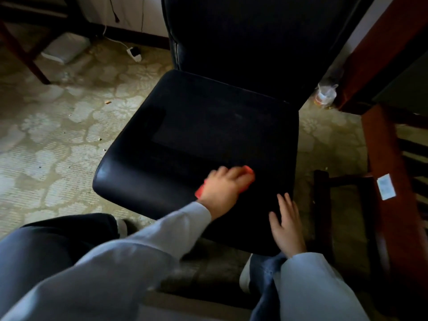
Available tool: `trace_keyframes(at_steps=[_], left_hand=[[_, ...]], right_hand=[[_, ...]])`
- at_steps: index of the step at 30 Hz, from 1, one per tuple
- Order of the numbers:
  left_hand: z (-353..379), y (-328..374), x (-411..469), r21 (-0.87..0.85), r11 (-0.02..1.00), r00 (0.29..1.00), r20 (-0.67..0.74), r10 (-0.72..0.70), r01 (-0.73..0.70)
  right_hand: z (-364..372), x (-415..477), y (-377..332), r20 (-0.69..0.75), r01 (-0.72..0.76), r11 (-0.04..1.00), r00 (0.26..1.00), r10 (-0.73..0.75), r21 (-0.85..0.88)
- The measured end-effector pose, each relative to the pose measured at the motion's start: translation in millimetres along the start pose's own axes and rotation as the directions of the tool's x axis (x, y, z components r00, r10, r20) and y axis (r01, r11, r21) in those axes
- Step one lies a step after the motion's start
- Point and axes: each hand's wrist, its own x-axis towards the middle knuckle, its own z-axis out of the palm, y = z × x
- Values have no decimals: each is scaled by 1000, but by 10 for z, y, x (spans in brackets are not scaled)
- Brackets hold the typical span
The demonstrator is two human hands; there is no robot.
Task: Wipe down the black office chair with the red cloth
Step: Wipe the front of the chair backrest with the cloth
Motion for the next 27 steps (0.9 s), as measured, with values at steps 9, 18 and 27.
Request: trace_keyframes(at_steps=[9, 18, 27], left_hand=[[86, -377, 432, -70, 872, 863, -123, -490, 485], [428, 668, 242, -148, 988, 985, -173, 8, -34], [537, 642, -683, 5, 787, 787, -2, 617, -617]], right_hand=[[-2, 54, 90, 217, 28, 997, 975, -43, 70], [-105, 71, 8, 66, -208, 467, 951, 301, 860], [-228, -219, 55, 157, -374, 738, 924, 349, 561]])
